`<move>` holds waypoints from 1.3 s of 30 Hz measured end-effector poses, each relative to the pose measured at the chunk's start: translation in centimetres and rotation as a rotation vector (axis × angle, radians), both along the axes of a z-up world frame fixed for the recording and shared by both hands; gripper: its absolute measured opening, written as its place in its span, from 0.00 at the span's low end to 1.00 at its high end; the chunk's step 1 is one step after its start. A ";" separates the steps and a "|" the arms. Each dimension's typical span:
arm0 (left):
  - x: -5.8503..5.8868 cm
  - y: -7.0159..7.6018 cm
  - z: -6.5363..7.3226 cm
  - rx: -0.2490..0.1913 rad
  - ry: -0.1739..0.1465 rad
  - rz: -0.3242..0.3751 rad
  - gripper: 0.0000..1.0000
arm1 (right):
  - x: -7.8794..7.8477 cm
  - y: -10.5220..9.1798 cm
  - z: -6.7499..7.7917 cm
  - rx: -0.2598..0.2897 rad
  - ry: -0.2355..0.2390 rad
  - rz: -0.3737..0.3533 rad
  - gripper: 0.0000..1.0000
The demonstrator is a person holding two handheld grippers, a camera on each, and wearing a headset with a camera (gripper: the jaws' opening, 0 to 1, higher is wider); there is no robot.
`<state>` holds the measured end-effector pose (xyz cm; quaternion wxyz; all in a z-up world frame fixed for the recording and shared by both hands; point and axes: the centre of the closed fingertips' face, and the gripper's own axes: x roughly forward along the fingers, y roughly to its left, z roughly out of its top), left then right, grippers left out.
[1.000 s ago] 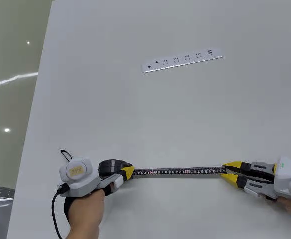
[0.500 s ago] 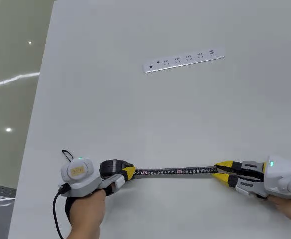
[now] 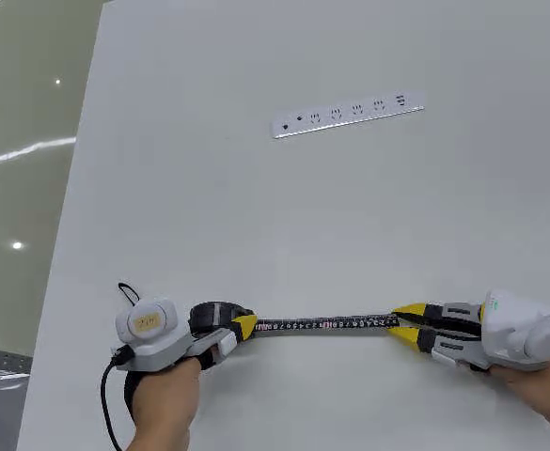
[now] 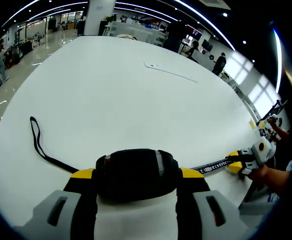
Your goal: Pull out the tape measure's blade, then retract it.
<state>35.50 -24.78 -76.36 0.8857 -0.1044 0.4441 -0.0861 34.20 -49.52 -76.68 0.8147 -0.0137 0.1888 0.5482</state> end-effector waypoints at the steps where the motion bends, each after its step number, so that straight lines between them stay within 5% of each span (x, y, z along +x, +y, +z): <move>1: 0.0 0.0 0.0 -0.001 0.001 0.000 0.61 | 0.0 0.2 0.0 0.000 0.000 0.001 0.11; 26: 0.0 0.0 -0.1 -0.004 0.005 -0.002 0.61 | 0.3 4.6 -0.3 -0.010 0.004 0.045 0.11; 39: 0.0 0.0 -0.2 -0.002 0.005 -0.005 0.60 | 0.4 4.5 -0.5 -0.008 0.015 0.044 0.11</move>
